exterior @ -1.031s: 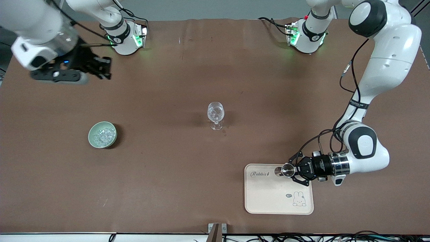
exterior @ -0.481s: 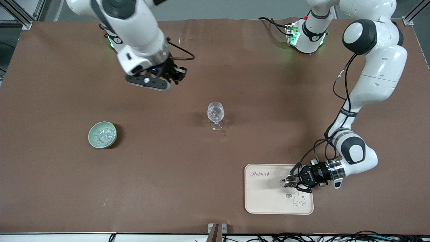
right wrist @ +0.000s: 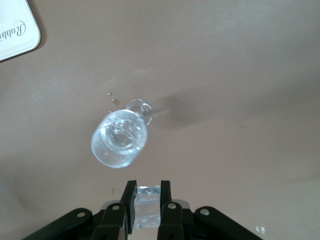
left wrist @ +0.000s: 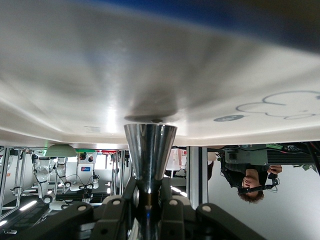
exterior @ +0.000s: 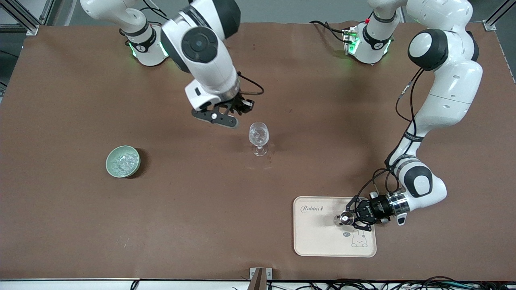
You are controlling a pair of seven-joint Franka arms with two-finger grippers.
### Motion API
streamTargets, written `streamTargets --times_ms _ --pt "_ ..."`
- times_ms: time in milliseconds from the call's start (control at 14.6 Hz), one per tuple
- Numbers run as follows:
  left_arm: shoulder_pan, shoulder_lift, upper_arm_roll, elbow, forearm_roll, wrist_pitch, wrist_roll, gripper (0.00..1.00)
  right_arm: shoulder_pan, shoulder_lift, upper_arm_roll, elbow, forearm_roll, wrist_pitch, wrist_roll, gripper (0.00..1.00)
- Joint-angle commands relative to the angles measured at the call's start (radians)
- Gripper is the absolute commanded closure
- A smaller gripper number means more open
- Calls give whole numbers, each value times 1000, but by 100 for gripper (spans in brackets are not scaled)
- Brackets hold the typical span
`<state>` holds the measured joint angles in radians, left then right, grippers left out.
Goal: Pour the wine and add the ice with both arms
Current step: 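Release the jigger on the tray while the right gripper holds ice over glass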
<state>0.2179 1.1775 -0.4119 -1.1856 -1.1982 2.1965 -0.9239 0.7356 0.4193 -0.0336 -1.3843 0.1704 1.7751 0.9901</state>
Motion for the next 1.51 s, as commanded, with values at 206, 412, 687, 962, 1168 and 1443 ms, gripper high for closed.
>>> streamTargets --times_ms 206,412,687,962,1168,1443 --pt "-6 7 7 18 -21 8 77 0 36 137 -14 117 17 84 41 99" --pt "5 -5 7 17 -12 -1 100 0 42 153 -17 114 8 109 39 98" --pt "31 -79 42 1 294 -26 100 0 53 153 -15 108 -11 106 39 98" --pt "78 -117 35 3 622 -107 102 0 61 154 -15 103 -28 104 35 98" --pt "77 -211 31 3 851 -162 100 0 67 168 -15 102 -31 101 35 96" --pt "46 -362 6 1 1119 -302 123 0 71 171 -15 102 -40 102 35 96"
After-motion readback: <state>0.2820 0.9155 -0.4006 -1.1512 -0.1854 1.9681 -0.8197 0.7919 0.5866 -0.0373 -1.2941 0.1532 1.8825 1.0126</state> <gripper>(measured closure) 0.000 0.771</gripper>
